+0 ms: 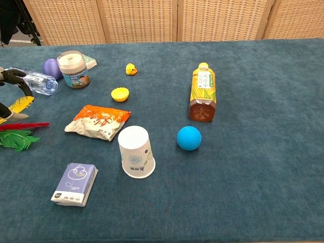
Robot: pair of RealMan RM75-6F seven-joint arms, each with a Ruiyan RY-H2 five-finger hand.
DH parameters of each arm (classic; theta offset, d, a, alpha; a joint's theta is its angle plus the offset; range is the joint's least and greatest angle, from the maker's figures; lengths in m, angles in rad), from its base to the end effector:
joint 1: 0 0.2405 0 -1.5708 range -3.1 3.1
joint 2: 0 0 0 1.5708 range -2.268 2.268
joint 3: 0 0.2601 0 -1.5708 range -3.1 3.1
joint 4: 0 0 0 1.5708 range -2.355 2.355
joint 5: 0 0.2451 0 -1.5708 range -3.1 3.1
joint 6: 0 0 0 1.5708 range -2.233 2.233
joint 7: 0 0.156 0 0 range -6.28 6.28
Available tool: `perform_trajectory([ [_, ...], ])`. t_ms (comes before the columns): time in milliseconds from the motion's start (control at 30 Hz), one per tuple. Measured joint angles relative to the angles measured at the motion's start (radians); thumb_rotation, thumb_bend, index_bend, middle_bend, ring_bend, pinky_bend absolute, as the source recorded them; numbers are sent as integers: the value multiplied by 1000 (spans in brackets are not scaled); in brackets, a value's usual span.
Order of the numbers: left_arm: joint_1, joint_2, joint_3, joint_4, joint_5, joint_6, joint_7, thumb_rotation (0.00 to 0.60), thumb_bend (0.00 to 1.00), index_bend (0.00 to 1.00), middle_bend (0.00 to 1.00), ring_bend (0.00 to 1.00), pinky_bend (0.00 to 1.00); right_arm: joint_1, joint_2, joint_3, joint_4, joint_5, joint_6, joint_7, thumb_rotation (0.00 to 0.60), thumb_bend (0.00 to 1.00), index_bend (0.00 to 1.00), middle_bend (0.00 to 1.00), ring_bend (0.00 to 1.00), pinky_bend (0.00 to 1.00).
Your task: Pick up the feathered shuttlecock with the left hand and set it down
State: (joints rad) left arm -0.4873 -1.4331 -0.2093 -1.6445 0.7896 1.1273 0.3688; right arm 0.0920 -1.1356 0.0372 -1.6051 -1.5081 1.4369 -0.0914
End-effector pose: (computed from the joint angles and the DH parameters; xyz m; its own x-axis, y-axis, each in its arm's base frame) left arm -0.2526 0.3195 -0.0014 0.2010 0.2920 0.9351 0.9528 0.1636 -0.2559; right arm -0.3295 -0.1952 0.1145 0.4706 -0.0585 0.8804 -0.8824 -0.0289 0.4697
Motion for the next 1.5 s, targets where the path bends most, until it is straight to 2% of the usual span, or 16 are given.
perform_trajectory([
  [433,4,52,9,-54,-4,27,20,600,289,538,0,0,51,-2,-4,-5,-2,-9,5,-15,600,0,360,0,0,0],
  [800,7,56,18,-58,-6,37,14,600,421,720,0,0,51,-5,-3,-8,-8,-17,13,-20,600,0,360,0,0,0],
  [1100,5,53,14,-64,16,50,3,600,468,752,0,0,51,-6,-3,-6,-7,-16,13,-18,600,0,360,0,0,0],
  [1500,1,69,-12,-122,95,93,-25,600,472,758,0,0,51,-7,-4,-7,-4,-18,15,-17,600,0,360,0,0,0],
])
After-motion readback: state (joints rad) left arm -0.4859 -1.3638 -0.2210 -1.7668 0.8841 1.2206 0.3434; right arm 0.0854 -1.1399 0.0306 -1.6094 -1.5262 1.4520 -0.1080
